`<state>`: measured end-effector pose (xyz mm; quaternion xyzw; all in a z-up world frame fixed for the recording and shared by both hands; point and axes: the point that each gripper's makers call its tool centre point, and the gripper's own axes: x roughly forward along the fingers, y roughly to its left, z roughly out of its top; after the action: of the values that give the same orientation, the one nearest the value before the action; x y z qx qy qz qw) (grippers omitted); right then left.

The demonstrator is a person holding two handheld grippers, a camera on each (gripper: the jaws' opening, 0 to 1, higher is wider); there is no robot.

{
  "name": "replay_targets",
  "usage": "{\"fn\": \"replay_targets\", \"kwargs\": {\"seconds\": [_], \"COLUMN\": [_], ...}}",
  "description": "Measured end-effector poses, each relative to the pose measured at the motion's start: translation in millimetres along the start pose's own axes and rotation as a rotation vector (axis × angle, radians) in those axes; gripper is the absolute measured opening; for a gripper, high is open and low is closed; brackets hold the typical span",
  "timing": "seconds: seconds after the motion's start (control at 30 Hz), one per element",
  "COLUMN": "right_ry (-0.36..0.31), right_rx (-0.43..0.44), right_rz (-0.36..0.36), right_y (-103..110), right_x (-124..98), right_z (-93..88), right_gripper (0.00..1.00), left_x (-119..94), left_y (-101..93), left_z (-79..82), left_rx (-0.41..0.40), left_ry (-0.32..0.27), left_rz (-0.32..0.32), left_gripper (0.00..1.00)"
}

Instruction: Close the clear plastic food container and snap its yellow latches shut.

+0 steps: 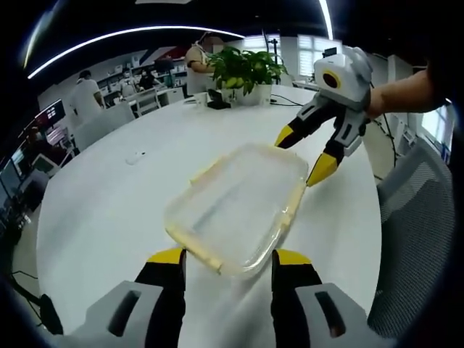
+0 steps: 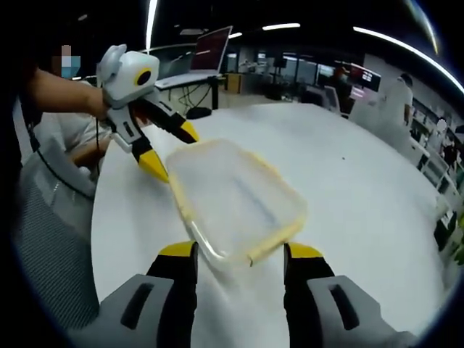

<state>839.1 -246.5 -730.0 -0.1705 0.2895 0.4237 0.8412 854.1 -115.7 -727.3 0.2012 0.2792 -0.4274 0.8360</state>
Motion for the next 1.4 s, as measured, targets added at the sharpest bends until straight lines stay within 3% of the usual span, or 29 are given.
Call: {"fn": "replay_targets", "kwargs": {"seconds": [0.6,1.1,1.4], "right_ry": [0.028,0.042,0.011], "right_rx": [-0.008,-0.01,0.017], "right_rz": [0.007,0.014,-0.005], "right_y": [-25,-25,-18], "right_x": [11,12,4], "right_z": [7.3,8.2,13.1], "right_gripper": [0.44,0.44,0.49], "left_x": [15,15,4], "left_y": [21.8,22.4,21.2], "left_z": [9.5,7.0,2.7], "left_rx": [0.009,0.004,-0.017], "left_ry": [0.02,0.025,0.028], "left_rz": [-0.003,-0.005,0.004], "left_gripper": [0.41,0.41,0.46]}}
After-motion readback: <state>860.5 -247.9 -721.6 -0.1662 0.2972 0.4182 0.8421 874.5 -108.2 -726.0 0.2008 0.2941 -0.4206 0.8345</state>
